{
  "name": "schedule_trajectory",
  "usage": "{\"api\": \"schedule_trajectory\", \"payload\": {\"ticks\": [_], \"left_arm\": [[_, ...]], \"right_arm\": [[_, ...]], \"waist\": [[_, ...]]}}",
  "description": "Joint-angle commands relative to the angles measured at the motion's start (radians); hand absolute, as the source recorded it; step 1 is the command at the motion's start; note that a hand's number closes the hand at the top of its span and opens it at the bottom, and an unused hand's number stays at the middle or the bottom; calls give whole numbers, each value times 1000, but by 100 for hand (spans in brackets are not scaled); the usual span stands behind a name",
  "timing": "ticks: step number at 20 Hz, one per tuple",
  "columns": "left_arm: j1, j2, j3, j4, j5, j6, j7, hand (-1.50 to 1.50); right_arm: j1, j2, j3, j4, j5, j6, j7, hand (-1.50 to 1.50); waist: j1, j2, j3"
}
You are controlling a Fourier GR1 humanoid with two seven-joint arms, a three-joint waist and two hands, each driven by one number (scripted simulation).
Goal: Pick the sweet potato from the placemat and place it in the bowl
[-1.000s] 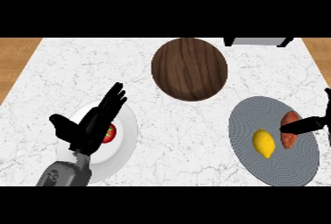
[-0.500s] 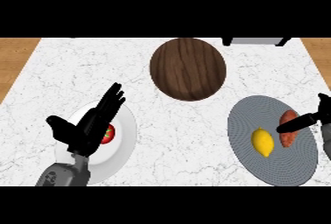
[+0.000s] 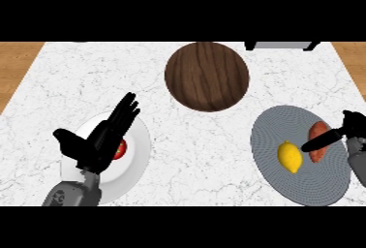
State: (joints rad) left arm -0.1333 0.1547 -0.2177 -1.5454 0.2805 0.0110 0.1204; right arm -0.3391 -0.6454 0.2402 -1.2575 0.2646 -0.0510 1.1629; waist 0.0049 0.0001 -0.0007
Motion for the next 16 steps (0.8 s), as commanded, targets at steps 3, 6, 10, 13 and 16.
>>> {"api": "schedule_trajectory", "payload": {"ticks": [3,6,10,13,16], "left_arm": [[-46,-7,36,31,-4,-6,14,0],[-23,-25,7,-9,-35,20,50,0],[-17,0,62,15,7,-40,26,0],[65,-9,19,-15,-26,-51,-17,0],[-8,-59,17,25,-42,-17,3,0]], "right_arm": [[-52,63,2,88,68,20,121,-150],[-50,75,-22,86,75,38,113,-150],[-15,85,-58,139,116,8,30,-150],[-21,158,-38,162,172,-46,62,-150],[-64,160,-88,281,180,-36,-28,-150]], "waist": [[-1,1,0],[-3,-1,0],[-5,-1,0],[0,-1,0],[2,2,1]]}}
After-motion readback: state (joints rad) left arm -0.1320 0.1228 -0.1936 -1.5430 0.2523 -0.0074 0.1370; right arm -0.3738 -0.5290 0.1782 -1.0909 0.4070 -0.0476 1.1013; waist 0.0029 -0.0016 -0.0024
